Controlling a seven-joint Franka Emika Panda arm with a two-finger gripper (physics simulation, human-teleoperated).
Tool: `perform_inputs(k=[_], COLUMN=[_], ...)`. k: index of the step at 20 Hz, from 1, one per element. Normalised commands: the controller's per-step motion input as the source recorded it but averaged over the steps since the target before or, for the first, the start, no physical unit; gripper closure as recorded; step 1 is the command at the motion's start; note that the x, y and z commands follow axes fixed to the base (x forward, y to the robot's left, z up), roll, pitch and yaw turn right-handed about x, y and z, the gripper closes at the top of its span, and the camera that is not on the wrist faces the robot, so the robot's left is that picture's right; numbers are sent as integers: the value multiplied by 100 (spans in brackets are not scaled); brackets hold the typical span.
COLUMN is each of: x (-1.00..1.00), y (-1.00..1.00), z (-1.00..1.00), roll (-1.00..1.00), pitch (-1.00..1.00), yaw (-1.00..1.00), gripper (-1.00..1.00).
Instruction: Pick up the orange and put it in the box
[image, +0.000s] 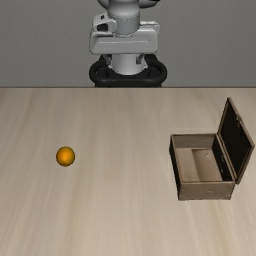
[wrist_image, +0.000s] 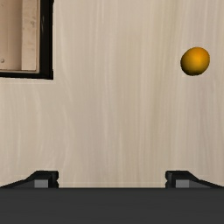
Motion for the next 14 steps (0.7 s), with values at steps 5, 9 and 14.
perform_inputs(k=[5,9,14], x=[0,0,0], y=[-100,-100,-100], z=[0,0,0], roll=[0,0,0], pitch=[0,0,0], yaw=[0,0,0], gripper=[-100,-100,-100])
